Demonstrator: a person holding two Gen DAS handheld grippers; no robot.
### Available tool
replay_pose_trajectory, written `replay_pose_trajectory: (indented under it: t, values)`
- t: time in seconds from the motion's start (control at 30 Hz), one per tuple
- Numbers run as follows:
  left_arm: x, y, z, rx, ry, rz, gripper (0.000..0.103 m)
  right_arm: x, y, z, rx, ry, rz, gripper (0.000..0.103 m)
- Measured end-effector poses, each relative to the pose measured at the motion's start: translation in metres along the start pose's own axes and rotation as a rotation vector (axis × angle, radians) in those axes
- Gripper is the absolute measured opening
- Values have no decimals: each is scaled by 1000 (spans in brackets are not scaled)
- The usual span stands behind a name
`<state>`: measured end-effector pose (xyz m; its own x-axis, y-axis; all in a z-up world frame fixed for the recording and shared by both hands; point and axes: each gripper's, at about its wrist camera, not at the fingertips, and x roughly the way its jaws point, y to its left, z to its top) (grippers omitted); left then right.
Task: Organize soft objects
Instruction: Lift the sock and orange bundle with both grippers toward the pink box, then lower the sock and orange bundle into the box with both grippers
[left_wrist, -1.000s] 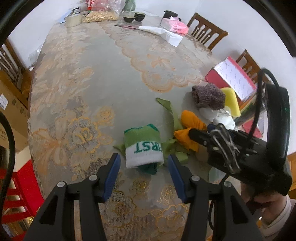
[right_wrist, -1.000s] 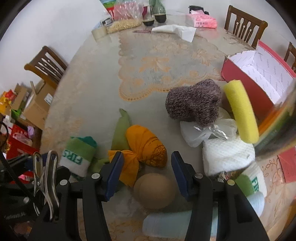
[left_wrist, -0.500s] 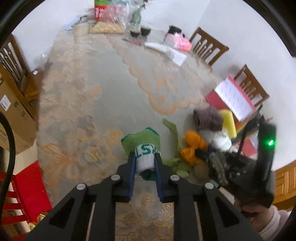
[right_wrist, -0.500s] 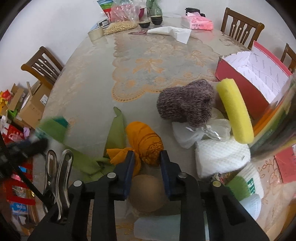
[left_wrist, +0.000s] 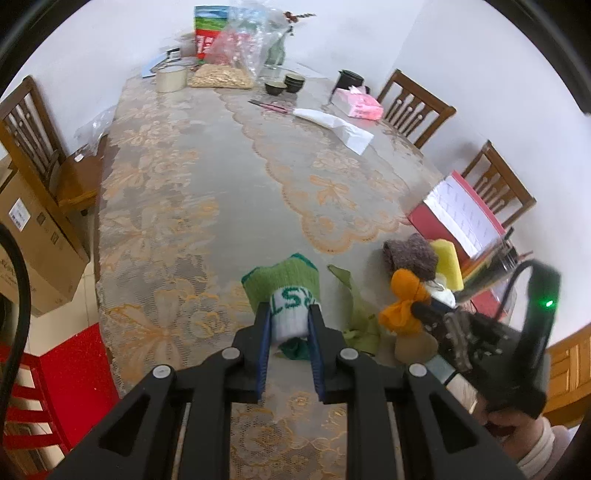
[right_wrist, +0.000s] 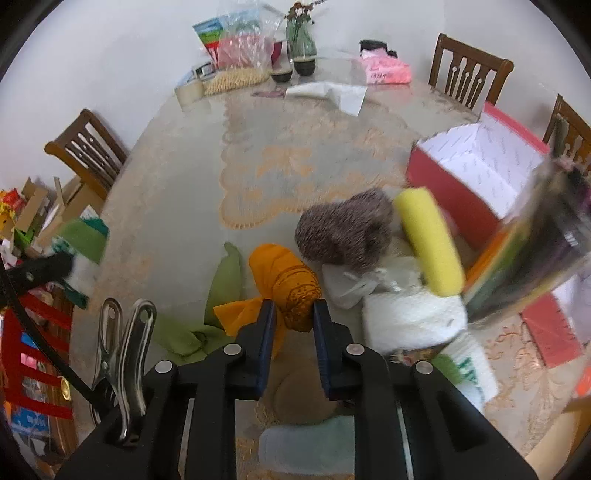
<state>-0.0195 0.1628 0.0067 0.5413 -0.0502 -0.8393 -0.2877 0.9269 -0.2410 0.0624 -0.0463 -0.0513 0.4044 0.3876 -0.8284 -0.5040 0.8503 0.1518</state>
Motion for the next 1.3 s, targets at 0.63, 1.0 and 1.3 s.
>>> replay_pose_trajectory:
  t: [0.63, 1.0, 1.3]
  values:
    - [-8, -100, 38, 243, -70, -109, 20, -122, -58, -15, 139, -150, -38, 21]
    - [23, -177, 88, 318, -45, -192, 20, -159, -137, -4, 178, -206, -108, 21]
    - [72, -237, 125, 403, 8, -218, 20, -140, -215, 19, 208, -188, -139, 21]
